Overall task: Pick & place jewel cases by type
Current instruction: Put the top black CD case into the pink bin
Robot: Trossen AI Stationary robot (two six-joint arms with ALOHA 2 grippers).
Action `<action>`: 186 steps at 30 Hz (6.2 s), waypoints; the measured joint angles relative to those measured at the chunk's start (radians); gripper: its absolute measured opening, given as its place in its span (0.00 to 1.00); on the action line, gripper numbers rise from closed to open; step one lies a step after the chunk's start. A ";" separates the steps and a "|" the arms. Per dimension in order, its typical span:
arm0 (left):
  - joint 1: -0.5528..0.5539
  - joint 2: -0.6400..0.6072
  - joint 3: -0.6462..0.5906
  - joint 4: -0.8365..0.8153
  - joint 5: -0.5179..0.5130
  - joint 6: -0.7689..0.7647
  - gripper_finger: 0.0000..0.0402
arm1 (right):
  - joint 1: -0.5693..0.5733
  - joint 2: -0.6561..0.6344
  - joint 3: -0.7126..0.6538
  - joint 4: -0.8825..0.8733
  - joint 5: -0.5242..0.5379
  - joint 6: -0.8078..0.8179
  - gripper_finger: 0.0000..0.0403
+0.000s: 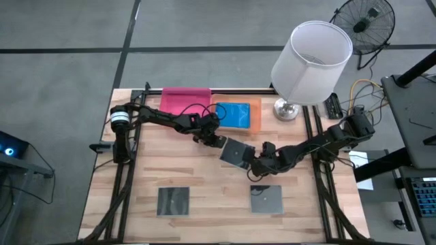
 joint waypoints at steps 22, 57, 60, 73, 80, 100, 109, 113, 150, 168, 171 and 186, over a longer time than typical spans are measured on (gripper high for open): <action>-0.017 0.070 0.031 0.027 0.011 -0.017 0.00 | -0.032 0.000 0.000 0.008 0.006 -0.042 0.78; -0.077 0.075 0.042 0.060 0.021 -0.044 0.00 | -0.045 -0.043 0.000 -0.003 -0.003 -0.145 0.74; -0.077 0.075 0.042 0.060 0.020 -0.048 0.00 | -0.044 -0.048 0.000 -0.090 -0.018 -0.104 0.74; -0.093 0.073 0.042 0.061 -0.002 -0.084 0.00 | -0.040 -0.021 -0.002 -0.125 -0.046 -0.131 0.74; -0.099 0.073 0.042 0.061 -0.002 -0.090 0.00 | -0.049 -0.005 -0.002 -0.096 -0.058 -0.183 0.74; -0.172 0.073 0.076 0.041 -0.281 -0.108 0.00 | -0.052 -0.004 -0.002 -0.067 -0.087 -0.285 0.74; -0.231 0.071 0.067 0.032 -0.368 -0.225 0.00 | -0.052 -0.005 -0.002 -0.074 -0.088 -0.316 0.74; -0.238 0.071 0.066 0.032 -0.370 -0.237 0.00 | -0.052 -0.005 -0.008 -0.079 -0.102 -0.310 0.74; -0.237 0.073 0.066 0.042 -0.348 -0.186 0.00 | -0.053 -0.014 -0.020 0.088 -0.046 -0.400 0.74; -0.236 0.073 0.066 0.035 -0.343 -0.178 0.00 | -0.052 -0.030 -0.007 0.074 -0.054 -0.415 0.74; -0.235 0.073 0.066 0.034 -0.340 -0.178 0.00 | -0.048 -0.033 -0.006 0.074 -0.062 -0.419 0.74; -0.234 0.073 0.066 0.027 -0.338 -0.177 0.00 | -0.042 -0.098 -0.002 0.047 -0.049 -0.452 0.74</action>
